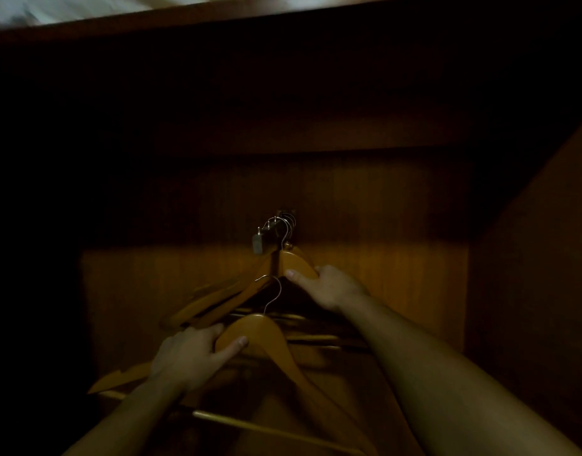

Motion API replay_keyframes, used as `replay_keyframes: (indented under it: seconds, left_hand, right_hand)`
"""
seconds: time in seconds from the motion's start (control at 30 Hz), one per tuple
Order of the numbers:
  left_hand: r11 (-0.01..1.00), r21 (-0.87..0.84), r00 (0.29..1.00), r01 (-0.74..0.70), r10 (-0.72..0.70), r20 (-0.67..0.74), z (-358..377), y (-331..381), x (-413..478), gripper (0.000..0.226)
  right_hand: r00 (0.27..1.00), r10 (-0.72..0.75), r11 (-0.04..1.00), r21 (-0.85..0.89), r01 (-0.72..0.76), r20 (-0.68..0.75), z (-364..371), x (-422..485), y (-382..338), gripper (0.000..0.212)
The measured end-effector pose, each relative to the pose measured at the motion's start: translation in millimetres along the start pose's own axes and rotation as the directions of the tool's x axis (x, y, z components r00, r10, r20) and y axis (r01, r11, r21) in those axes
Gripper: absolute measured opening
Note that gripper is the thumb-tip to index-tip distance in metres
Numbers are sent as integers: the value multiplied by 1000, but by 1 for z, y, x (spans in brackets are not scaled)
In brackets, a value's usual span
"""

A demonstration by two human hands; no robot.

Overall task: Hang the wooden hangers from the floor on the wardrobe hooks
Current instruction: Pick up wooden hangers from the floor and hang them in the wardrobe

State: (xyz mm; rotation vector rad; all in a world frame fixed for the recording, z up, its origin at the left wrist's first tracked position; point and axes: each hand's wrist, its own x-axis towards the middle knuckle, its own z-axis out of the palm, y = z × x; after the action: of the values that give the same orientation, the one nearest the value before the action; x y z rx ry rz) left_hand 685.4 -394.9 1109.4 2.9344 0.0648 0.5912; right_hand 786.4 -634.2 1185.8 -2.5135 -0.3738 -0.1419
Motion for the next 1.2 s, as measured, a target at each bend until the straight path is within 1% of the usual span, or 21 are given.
replay_keyframes:
  seconds: [0.2, 0.33, 0.47, 0.57, 0.67, 0.73, 0.77, 0.83, 0.87, 0.9, 0.93, 1.0, 1.07, 1.13, 1.2]
  left_hand:
    - [1000, 9, 1000, 11, -11, -19, 4, -3, 2, 53]
    - [1000, 6, 1000, 5, -5, -23, 3, 0, 0, 54]
    - [1000, -9, 999, -5, 5, -35, 0, 2, -3, 44]
    - [998, -56, 1000, 9, -10, -27, -4, 2, -2, 49]
    - [998, -68, 999, 3, -6, -45, -8, 5, -2, 48]
    - [997, -73, 997, -12, 6, -73, -12, 8, -2, 52]
    - [997, -78, 996, -18, 11, -88, -15, 10, -2, 58]
    - [995, -96, 994, -30, 19, -108, -19, 12, -4, 69]
    - [994, -105, 993, -41, 29, -114, -20, 13, -4, 72]
    - [992, -114, 992, -55, 41, -117, -22, 15, -5, 72]
    - [990, -119, 991, -71, 56, -118, -23, 18, -6, 70]
    - [989, -121, 991, -86, 72, -116, -24, 25, -7, 65]
    - [988, -130, 990, -87, 72, -122, -24, 36, -9, 58]
    - [982, -162, 989, -101, 81, -126, -25, 47, -11, 61]
    - [973, -196, 984, -123, 93, -154, -27, 58, -12, 64]
  right_hand:
    - [999, 25, 997, -67, -22, 47, -2, 4, -4, 94]
    - [998, 25, 996, -91, -20, 50, -5, 0, -8, 93]
    - [999, 44, 989, -140, -39, 30, -7, -3, -7, 96]
    - [999, 43, 984, -175, -39, 20, -9, -5, -3, 89]
    - [998, 55, 976, -211, -51, 13, -11, -7, 1, 79]
    - [999, 46, 970, -237, -50, -25, -13, -10, 2, 76]
    - [997, 21, 968, -247, -38, -72, -14, -13, 2, 77]
    - [980, -83, 967, -251, 36, -181, -19, -23, 0, 75]
    - [964, -158, 963, -249, 103, -214, -22, -29, 0, 69]
    - [952, -223, 956, -239, 172, -208, -25, -35, -1, 63]
    - [951, -264, 949, -217, 227, -160, -28, -43, -2, 60]
    - [963, -271, 948, -177, 266, -4, -32, -58, -3, 65]
    - [963, -240, 946, -193, 259, 120, -32, -70, -3, 71]
    - [967, -172, 957, -203, 209, 186, -32, -76, 1, 75]
    - [967, -110, 970, -185, 154, 228, -33, -83, 4, 94]
